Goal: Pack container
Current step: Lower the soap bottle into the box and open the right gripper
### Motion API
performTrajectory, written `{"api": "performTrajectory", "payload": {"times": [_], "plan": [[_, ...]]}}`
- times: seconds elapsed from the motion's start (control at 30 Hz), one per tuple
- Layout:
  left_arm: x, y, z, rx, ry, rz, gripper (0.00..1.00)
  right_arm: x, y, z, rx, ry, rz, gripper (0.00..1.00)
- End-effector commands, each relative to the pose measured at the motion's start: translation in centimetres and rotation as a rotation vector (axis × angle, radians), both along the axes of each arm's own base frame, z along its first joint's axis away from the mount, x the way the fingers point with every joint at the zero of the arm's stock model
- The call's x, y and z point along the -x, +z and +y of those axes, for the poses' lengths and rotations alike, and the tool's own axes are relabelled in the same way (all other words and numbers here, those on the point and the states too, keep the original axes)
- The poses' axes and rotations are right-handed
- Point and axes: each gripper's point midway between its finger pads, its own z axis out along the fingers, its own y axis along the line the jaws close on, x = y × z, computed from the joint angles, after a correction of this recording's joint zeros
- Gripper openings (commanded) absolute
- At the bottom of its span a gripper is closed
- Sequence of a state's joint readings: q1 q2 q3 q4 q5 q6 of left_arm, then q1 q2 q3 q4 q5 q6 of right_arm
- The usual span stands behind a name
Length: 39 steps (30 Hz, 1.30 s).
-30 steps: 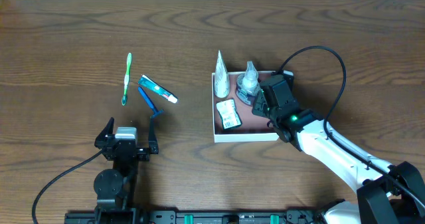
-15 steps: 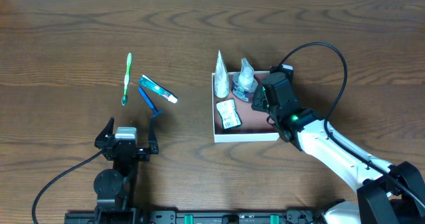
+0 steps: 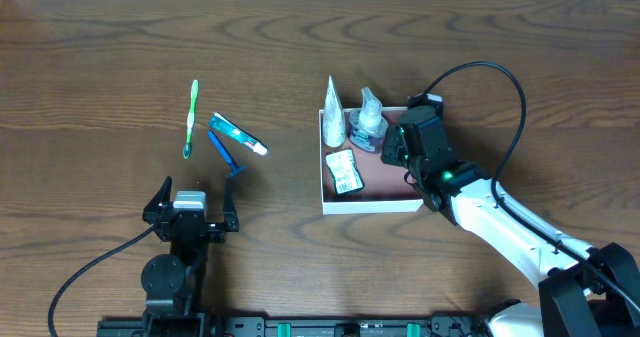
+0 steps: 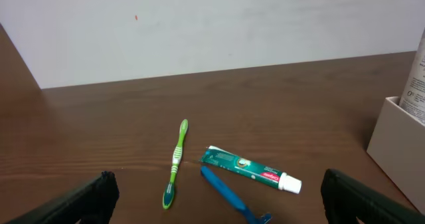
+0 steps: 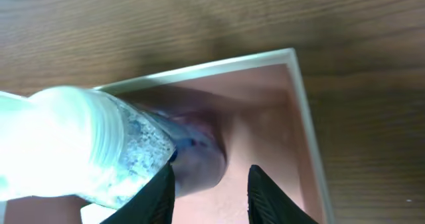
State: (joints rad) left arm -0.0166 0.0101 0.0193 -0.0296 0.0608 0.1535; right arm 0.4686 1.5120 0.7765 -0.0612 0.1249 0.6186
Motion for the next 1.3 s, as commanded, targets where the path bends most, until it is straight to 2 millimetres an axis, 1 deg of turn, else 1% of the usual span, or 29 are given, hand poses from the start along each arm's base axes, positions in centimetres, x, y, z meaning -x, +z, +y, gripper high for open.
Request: {"api": "performTrajectory", "payload": {"times": [0.0, 0.17, 0.33, 0.67, 1.0, 1.27], "plan": [[0.1, -1.5, 0.1, 0.006, 0.003, 0.047, 0.98, 0.9, -0.4, 1.7, -0.043, 0.08, 0.034, 0.36], [0.1, -1.5, 0.1, 0.006, 0.003, 0.047, 0.98, 1.8, -1.1, 1.5, -0.046, 0.072, 0.087, 0.37], [0.1, -1.5, 0.1, 0.006, 0.003, 0.047, 0.98, 2.3, -1.4, 2.0, -0.067, 0.1, 0.113, 0.37], [0.1, -1.5, 0.1, 0.006, 0.003, 0.047, 0.98, 2.7, -1.1, 3.3, -0.089, 0.141, 0.111, 0.39], [0.1, -1.5, 0.1, 0.006, 0.003, 0.047, 0.98, 2.8, -1.0, 3.7, -0.1, 0.154, 0.107, 0.4], [0.1, -1.5, 0.1, 0.006, 0.003, 0.047, 0.98, 3.2, -0.6, 5.2, -0.103, 0.2, 0.087, 0.4]]}}
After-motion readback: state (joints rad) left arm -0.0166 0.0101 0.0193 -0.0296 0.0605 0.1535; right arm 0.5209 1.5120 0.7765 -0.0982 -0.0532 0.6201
